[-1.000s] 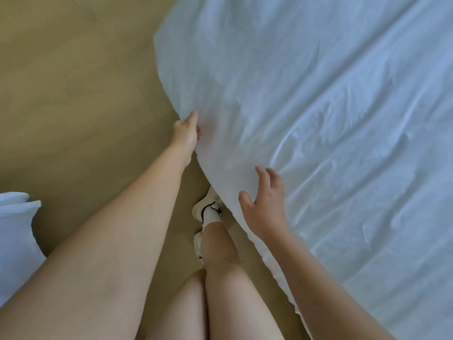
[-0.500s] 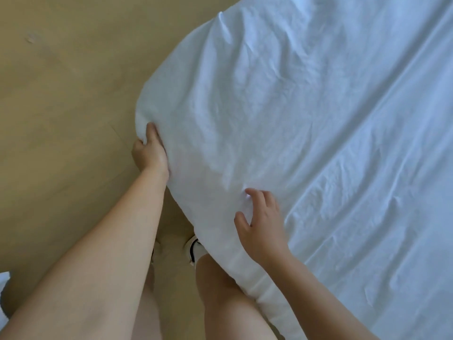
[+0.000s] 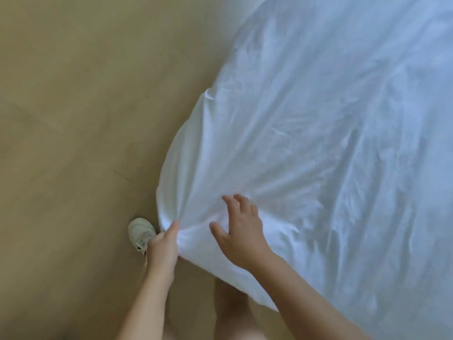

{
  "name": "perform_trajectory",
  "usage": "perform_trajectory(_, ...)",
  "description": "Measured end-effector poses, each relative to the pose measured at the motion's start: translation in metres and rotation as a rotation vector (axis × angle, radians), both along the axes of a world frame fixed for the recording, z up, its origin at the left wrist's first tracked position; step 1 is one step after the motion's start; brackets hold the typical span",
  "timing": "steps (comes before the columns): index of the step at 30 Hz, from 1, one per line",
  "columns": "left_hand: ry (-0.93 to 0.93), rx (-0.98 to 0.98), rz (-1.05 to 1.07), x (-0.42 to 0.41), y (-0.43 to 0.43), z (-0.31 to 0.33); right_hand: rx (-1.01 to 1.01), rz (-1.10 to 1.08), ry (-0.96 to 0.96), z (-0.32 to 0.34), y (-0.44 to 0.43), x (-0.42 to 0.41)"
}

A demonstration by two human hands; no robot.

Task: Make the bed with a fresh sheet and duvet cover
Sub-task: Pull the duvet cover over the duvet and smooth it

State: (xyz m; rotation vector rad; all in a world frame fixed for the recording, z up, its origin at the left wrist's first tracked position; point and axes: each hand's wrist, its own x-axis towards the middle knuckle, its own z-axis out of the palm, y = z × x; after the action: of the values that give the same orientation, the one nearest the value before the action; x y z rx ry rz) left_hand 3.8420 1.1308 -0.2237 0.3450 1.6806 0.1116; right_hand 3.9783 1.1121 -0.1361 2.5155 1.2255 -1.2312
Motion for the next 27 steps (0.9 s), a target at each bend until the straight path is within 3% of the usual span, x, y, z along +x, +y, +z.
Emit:
perform_trajectory(2,-0.027,-0.064,-0.127,-0.003,0.034,-0.032,-0.105,-0.078,-0.011,-0.017,0.009,-0.004)
perform_trajectory(6,-0.095,0.101,-0.281,0.01,0.104,-0.075,-0.044,-0.256,-0.034,-0.039,0.022,-0.001)
perform_trajectory(9,-0.136,0.194,-0.165,0.036,0.133,-0.098,-0.017,-0.27,-0.051,-0.045,0.022,0.003)
perform_trajectory(12,-0.157,0.158,-0.103,0.052,0.149,-0.112,0.017,-0.262,-0.057,-0.049,0.02,0.007)
perform_trajectory(15,-0.272,0.176,-0.256,0.055,0.155,-0.101,0.042,-0.259,-0.076,-0.051,0.021,0.008)
perform_trajectory(18,-0.287,0.439,-0.506,0.039,0.155,-0.064,0.193,-0.197,-0.14,-0.046,0.027,0.002)
perform_trajectory(20,-0.271,0.54,-0.526,-0.003,0.161,-0.042,0.291,-0.165,-0.152,-0.041,0.037,-0.004)
perform_trajectory(22,-0.205,0.494,-0.488,-0.042,0.167,-0.037,0.226,-0.142,-0.132,-0.04,0.046,-0.007)
perform_trajectory(25,0.121,0.433,-0.822,-0.042,0.165,-0.067,0.0,-0.039,-0.171,-0.041,0.047,0.0)
perform_trajectory(27,0.272,0.333,-1.022,-0.011,0.165,-0.085,-0.027,-0.013,-0.201,-0.041,0.05,0.004)
